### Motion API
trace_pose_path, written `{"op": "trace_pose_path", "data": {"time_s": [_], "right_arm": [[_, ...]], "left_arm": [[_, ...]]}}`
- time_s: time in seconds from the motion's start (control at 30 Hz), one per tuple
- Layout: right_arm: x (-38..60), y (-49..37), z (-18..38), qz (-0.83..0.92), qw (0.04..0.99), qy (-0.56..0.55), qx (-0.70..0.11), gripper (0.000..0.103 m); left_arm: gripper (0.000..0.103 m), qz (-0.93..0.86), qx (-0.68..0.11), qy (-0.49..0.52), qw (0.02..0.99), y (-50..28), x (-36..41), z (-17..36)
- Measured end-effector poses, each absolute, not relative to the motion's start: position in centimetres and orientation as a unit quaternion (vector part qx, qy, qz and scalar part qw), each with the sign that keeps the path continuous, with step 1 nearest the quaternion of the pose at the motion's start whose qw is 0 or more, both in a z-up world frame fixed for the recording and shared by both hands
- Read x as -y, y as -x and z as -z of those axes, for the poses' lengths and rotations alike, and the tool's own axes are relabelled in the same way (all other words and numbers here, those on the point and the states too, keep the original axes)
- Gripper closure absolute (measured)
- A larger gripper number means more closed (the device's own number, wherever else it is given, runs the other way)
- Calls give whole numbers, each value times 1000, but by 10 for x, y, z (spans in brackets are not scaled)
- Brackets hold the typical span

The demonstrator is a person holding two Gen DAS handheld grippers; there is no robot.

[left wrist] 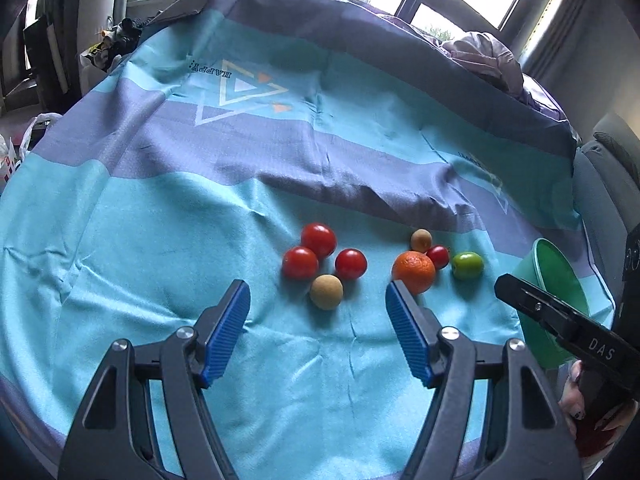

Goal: Organize fruits
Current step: 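Move the right gripper back to the second mandarin orange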

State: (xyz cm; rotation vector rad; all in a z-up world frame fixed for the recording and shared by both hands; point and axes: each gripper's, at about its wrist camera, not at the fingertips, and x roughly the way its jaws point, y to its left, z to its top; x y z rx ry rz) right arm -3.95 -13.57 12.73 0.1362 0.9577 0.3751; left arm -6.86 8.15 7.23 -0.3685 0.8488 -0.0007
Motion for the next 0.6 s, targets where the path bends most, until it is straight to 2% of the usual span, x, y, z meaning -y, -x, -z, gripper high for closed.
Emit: {"op": "trace_pose_path", "data": {"time_s": [0.17, 0.4, 0.6], "right_arm": [[124, 20, -130, -174, 850, -85, -490, 40], [121, 0, -114, -149, 830, -107, -527, 50], [109, -12, -97, -137, 821, -93, -546, 50]], "left_arm": [[32, -7, -425, 200, 883, 65, -91, -65], [32, -3, -428, 213, 878, 64, -95, -64], [32, -1, -434, 201, 878, 62, -90, -62]]}}
